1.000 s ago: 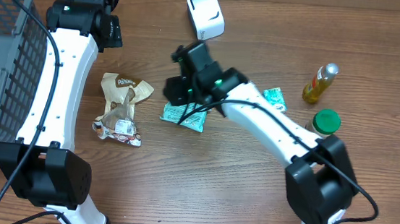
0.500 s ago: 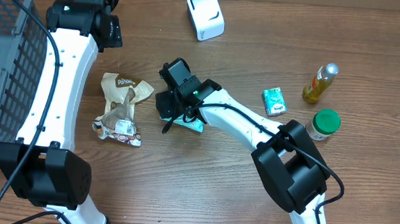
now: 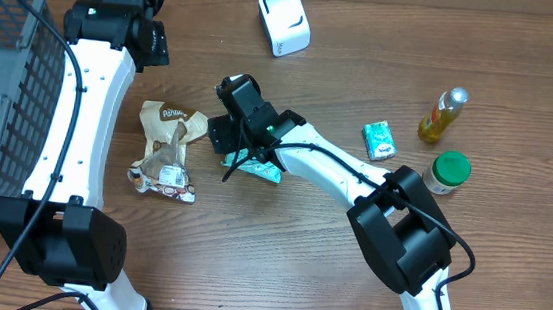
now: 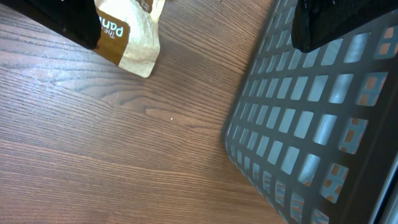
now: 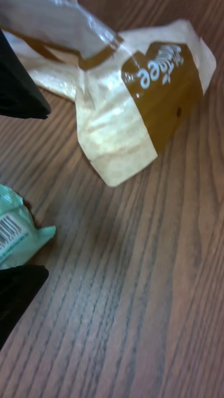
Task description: Scan the item barcode
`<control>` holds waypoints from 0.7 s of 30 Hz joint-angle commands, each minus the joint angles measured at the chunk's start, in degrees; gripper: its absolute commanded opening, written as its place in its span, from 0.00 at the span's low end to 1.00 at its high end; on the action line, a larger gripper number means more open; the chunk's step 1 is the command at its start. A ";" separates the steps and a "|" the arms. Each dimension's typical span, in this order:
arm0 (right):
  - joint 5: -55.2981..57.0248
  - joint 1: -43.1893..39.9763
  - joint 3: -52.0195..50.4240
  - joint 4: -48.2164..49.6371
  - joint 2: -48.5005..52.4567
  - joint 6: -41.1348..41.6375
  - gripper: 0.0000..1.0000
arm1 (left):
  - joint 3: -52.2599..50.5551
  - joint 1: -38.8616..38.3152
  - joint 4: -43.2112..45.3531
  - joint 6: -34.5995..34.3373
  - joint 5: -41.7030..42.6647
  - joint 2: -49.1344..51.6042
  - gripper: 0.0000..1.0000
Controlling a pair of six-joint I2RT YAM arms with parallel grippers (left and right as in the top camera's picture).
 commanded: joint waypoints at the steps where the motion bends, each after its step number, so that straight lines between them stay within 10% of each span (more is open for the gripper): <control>1: 2.47 0.02 -0.04 0.35 2.21 -0.46 0.73 | 0.90 -0.39 0.07 0.48 -0.74 -1.07 1.00; 21: -6.21 -0.09 2.08 -12.35 0.15 -5.05 0.73 | 0.90 -0.39 0.04 0.48 -0.74 -1.07 1.00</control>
